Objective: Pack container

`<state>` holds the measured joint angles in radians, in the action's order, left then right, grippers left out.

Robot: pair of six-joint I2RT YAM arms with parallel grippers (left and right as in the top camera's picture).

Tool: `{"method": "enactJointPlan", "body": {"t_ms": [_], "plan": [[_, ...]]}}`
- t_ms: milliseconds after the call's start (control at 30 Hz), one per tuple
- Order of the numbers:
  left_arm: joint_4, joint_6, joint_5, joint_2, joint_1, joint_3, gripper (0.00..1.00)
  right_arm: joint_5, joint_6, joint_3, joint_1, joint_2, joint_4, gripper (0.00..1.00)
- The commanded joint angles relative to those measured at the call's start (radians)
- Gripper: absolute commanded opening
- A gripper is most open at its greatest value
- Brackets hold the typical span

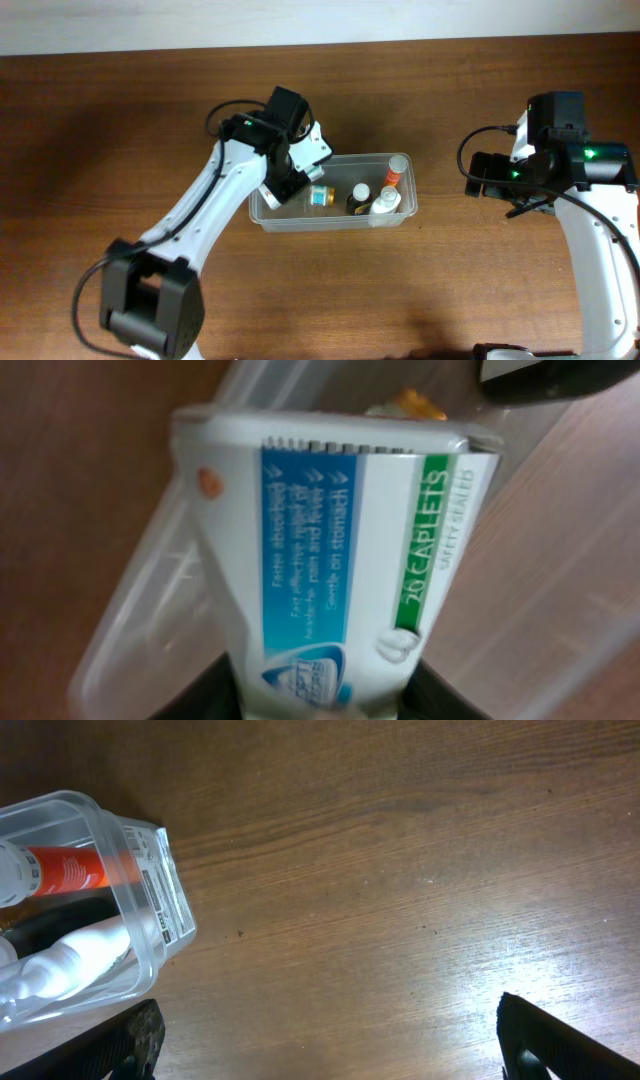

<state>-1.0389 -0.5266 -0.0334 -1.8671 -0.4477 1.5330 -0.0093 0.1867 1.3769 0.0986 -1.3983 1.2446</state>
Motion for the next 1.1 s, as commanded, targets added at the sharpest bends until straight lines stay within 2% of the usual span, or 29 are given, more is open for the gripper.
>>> {"method": "enactJointPlan", "body": {"t_ms": [0,100,233,400,500,633,700,733,900,1067], "plan": [[0.002,-0.021,-0.005,-0.032,-0.002,-0.006,0.62,-0.005,0.000,-0.001,0.008,-0.005,-0.002,0.98],[0.002,-0.002,0.011,-0.022,-0.002,0.006,0.72,-0.005,0.000,-0.001,0.008,-0.005,-0.002,0.98],[-0.004,0.182,0.086,0.028,-0.001,0.095,0.76,-0.006,-0.018,-0.001,0.008,-0.005,-0.002,0.98],[-0.004,0.258,0.134,0.179,0.022,0.240,0.79,-0.005,-0.029,-0.001,0.006,-0.005,-0.019,0.98],[0.010,0.378,0.212,0.263,0.093,0.256,0.81,-0.006,-0.089,-0.001,0.005,-0.005,-0.077,0.98],[0.008,0.505,0.213,0.307,0.221,0.256,0.82,-0.019,-0.132,0.000,0.005,-0.005,-0.200,0.98],[0.009,0.570,0.212,0.308,0.300,0.256,0.96,-0.037,-0.140,-0.001,0.005,-0.006,-0.275,0.98],[0.009,0.594,0.212,0.307,0.331,0.253,0.99,-0.055,-0.161,0.000,0.005,-0.007,-0.305,0.98],[0.010,0.646,0.207,0.274,0.470,0.249,0.99,-0.066,-0.210,-0.001,0.005,-0.053,-0.386,0.98],[0.000,0.646,0.183,0.248,0.496,0.249,0.99,-0.066,-0.213,-0.001,0.007,-0.102,-0.438,0.98]]}}
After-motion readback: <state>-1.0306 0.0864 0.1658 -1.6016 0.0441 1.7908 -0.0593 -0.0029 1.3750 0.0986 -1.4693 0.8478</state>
